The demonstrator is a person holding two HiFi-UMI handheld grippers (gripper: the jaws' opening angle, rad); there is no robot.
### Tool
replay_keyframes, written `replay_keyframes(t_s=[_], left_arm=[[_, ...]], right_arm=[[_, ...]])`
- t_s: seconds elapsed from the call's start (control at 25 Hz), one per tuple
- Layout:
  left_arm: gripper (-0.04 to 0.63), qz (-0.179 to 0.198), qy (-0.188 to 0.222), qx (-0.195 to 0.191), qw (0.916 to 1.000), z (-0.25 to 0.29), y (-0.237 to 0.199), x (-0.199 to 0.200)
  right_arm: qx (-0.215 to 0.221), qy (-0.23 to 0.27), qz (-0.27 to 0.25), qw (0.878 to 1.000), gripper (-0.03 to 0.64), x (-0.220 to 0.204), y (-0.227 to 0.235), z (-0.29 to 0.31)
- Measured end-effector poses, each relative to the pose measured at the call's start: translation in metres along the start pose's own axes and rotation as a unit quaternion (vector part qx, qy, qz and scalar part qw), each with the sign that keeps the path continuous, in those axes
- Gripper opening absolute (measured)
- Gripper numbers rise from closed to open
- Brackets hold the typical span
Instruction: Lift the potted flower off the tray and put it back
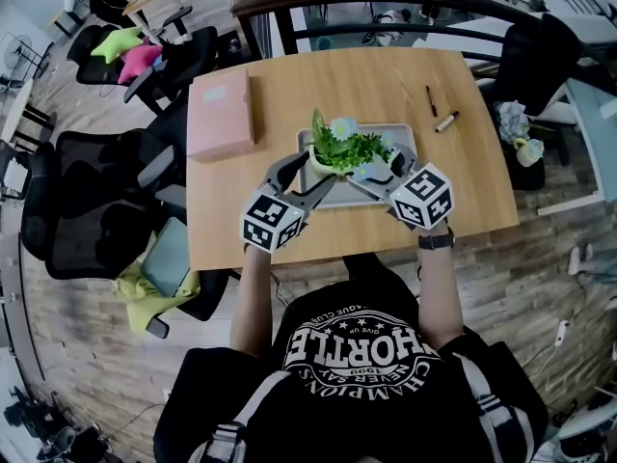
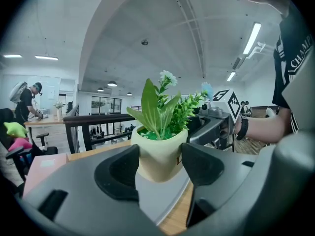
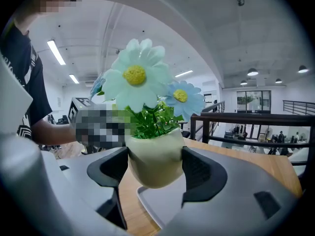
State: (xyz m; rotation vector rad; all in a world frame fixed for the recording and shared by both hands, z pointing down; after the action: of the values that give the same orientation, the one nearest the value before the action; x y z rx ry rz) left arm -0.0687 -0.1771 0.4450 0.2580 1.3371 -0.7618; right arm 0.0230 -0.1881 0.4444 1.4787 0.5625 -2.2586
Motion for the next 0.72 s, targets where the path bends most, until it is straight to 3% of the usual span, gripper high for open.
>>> replay_keyframes(t_s=[0.72], left_arm=[[0.29, 0.01, 0.013, -0.001, 0.9999, -0.014, 0.016, 0.005]], right_arm=[[-0.007, 0.015, -0.001, 1.0, 0.362, 0.008, -0.014, -0.014]])
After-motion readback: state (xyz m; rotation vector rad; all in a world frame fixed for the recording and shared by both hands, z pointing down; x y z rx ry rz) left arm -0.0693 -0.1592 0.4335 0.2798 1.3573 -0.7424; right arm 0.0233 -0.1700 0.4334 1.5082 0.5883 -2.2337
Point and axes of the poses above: the fingertips, and each gripper's own axes: z forward along the fingers, y to its right, x out of its top, the point moved 2 cm from there along -z, backward along the fingers, and after that the axes turned 12 degrees about -z, right-handed, at the moved point
